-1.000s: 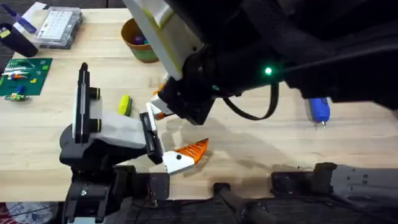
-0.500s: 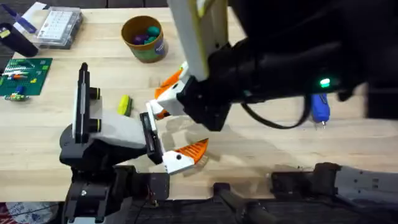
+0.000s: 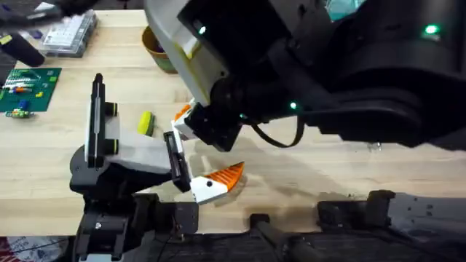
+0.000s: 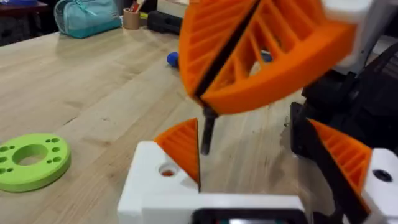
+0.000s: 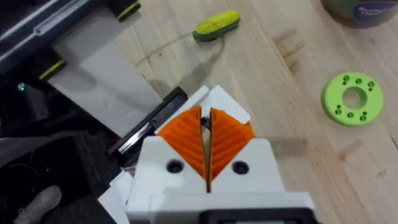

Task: Pick up the gripper from the table and insert it into the empty holder that is missing its gripper. Then pick up a screw, insert it into the mounting hole, and use the screwdriver to tighten it. Finally, clean up the table by picking up the vegetable and placing it into the bucket.

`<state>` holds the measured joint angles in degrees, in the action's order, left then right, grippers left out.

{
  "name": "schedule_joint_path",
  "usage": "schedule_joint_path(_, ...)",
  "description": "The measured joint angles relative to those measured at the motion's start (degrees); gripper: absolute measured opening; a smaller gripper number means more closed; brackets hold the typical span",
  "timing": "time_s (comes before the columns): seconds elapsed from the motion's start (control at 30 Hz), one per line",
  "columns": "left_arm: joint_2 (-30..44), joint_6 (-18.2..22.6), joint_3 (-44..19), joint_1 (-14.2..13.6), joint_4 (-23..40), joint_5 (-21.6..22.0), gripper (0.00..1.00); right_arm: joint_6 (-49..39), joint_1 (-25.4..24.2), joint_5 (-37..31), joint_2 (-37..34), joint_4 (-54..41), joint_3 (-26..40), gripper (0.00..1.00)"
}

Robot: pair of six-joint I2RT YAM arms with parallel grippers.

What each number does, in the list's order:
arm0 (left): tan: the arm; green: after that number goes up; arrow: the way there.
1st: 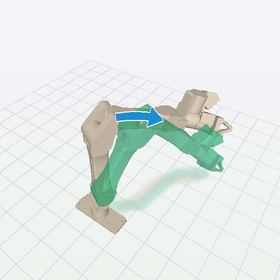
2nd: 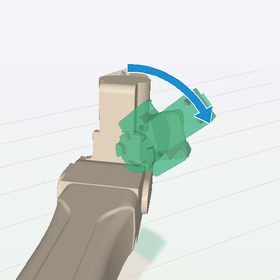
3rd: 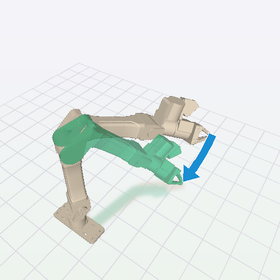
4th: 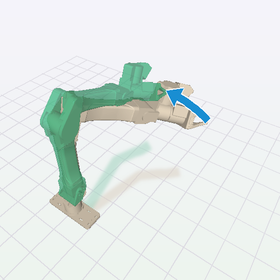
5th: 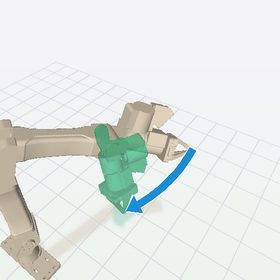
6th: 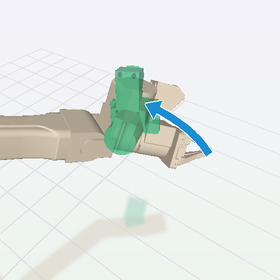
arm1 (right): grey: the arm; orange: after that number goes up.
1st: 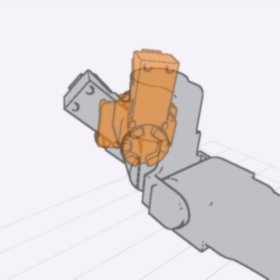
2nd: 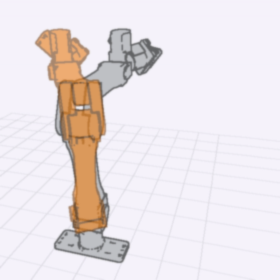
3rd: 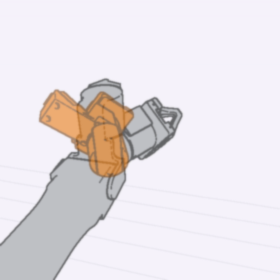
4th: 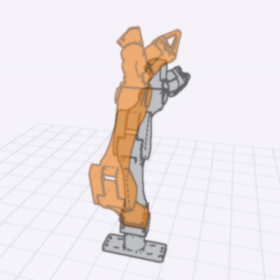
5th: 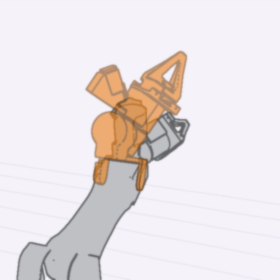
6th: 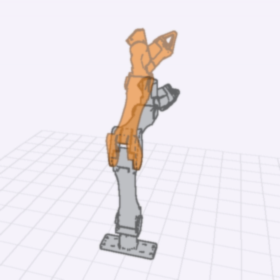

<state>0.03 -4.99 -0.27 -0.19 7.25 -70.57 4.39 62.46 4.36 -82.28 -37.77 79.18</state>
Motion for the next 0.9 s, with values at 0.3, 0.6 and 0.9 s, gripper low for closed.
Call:
schedule_joint_path(0.3,0.0,0.0,0.0,0.0,0.0,0.0,0.986,-1.41,-0.02,-0.02,-0.79,1.63,-0.04,0.011)
schedule_joint_path(0.6,0.0,0.0,0.0,0.0,0.0,0.0,0.986,-1.82,-0.17,-0.47,-2.53,1.27,-0.07,0.011)
schedule_joint_path(0.9,0.0,0.0,0.0,0.0,0.0,0.0,0.986,-1.86,-0.19,-1.94,-2.64,1.35,-0.07,0.011)
